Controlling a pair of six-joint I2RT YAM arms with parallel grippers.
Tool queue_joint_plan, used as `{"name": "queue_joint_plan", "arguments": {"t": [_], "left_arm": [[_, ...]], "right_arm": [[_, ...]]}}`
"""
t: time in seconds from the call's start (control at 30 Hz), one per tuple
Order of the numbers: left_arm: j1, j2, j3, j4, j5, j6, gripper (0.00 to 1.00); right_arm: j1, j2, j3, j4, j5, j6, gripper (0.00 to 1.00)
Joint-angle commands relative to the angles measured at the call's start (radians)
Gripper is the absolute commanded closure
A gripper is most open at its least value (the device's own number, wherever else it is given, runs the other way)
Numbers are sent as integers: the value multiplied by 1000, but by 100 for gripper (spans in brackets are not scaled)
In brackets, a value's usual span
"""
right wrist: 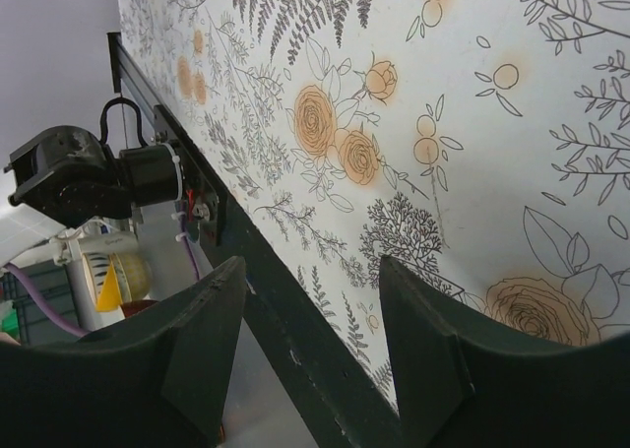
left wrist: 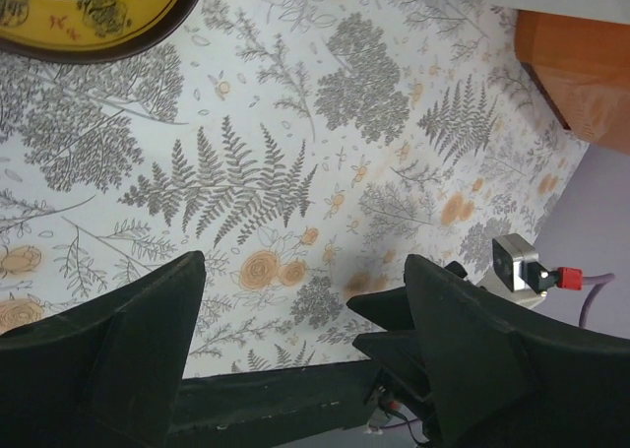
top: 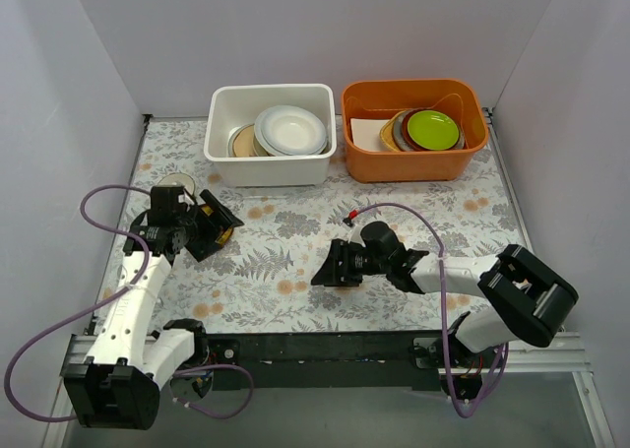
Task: Place the plates into the plastic bin on the countertop
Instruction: Pick up the plate at the center of the board.
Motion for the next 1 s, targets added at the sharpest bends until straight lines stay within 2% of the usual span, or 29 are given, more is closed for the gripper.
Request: {"name": "queue_joint_plan", "arguments": {"t": [0.0,0.3,0.53,0.7,0.83,0.97], "left_arm": [[1,-54,-68,5,-45,-60,19],[1,-189,-314,132,-26,-247,21],[1,-188,-415,302,-19,-396,22],[1,-116,-337,307,-38,-317,22],[1,-76,-175,185,-97,-174,21],[1,-65,8,102,-142,-99,18]], "right_arm": [[14,29,43,53,5,9,36],[31,61,58,69,2,15,37],[31,55,41,75,2,17,36],[32,78,58,81,12,18,37],[69,149,169,51,11,-8,36],[117,259,300,18,28,-23,37]]}}
